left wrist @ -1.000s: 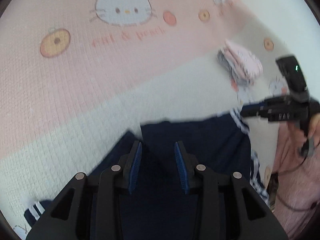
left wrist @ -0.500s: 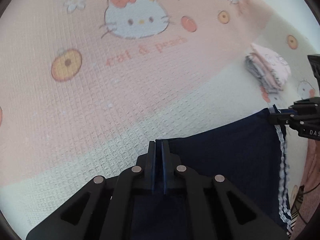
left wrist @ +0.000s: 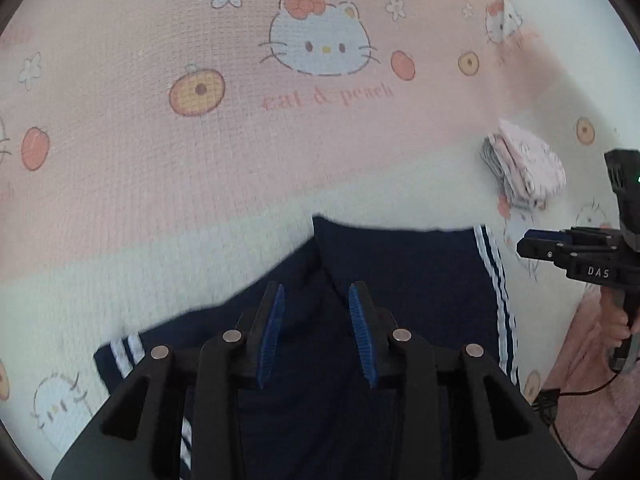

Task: Fold clothes
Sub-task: 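Lift the navy shorts by the leg hems with both grippers and shake them out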

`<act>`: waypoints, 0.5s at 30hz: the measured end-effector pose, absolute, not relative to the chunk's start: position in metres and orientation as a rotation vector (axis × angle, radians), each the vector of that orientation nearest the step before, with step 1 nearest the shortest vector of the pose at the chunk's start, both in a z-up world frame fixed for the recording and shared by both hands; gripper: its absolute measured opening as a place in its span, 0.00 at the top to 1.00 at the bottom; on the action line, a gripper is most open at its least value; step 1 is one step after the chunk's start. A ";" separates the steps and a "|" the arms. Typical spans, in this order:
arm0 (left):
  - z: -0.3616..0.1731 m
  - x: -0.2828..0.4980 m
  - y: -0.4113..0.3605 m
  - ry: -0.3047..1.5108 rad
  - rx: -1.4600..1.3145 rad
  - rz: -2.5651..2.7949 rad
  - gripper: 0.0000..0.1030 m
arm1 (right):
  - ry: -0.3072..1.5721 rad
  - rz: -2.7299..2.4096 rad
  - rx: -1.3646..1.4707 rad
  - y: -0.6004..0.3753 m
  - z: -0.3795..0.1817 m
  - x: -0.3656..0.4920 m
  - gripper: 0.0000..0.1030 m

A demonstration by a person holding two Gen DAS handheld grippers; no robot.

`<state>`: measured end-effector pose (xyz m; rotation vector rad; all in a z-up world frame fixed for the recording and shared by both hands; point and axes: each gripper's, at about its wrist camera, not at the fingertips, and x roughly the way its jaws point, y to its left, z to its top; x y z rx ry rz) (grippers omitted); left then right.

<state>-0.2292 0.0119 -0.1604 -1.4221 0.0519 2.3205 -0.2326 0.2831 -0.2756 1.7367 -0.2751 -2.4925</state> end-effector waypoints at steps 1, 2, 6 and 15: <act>-0.157 -0.214 0.002 -0.027 -1.419 2.326 0.65 | -0.304 -2.461 1.733 0.273 -0.273 -0.218 0.70; -0.156 -0.201 -0.015 -0.166 -1.422 2.332 0.65 | -0.333 -2.430 1.730 0.262 -0.272 -0.204 0.70; -0.172 -0.144 -0.073 -0.423 -1.532 2.424 0.65 | -0.361 -2.367 1.744 0.220 -0.282 -0.140 0.70; -0.212 -0.068 -0.082 -0.128 -1.782 2.431 0.65 | -0.104 -2.343 1.854 0.179 -0.331 -0.102 0.70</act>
